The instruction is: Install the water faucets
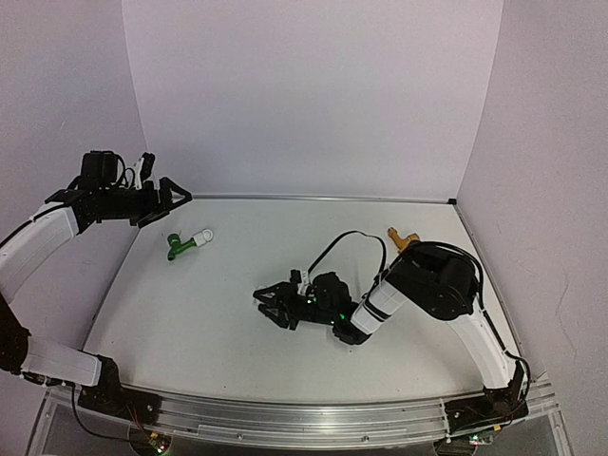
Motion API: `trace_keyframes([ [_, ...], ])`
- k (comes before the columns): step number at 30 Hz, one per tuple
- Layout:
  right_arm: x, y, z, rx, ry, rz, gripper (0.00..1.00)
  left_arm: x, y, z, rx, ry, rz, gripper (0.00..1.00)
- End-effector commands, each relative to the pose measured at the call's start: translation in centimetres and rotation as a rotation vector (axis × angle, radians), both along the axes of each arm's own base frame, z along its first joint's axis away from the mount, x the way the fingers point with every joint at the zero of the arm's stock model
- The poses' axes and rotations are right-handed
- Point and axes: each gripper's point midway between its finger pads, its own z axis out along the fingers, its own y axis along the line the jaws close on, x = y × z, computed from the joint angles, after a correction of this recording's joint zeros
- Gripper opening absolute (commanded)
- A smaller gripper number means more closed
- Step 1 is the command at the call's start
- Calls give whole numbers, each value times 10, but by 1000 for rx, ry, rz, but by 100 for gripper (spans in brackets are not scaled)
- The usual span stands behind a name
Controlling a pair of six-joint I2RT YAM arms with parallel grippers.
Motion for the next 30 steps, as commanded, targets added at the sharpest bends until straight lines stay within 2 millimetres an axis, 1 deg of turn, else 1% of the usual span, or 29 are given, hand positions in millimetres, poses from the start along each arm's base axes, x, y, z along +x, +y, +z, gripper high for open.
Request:
trace_keyframes([
  [1,2,-2,24,33,-53,-24,53,-2,-3,7,4,-33,-22,97],
  [4,-1,-4,28,31,-61,-18,56,-1,-2,6,8,-30,-19,97],
  [6,-4,-7,34,29,-78,-16,57,-1,-2,6,9,-29,-18,97],
  [13,-23,-31,47,-52,-180,19,58,0,-2,4,9,-23,-19,97],
  [17,-34,-49,48,-169,-273,48,59,0,-3,3,9,-21,-24,97],
  [20,-42,-63,40,-274,-312,75,59,0,-3,2,9,-19,-25,97],
  [22,-43,-70,43,-321,-352,79,60,1,-3,1,9,-14,-26,98],
  [23,-45,-75,39,-361,-364,88,60,1,-3,0,9,-13,-26,98],
  [27,-46,-92,40,-482,-423,97,61,1,-3,0,10,-11,-24,98],
  [30,-43,-107,40,-587,-459,89,64,1,-3,-1,11,-10,-24,98],
])
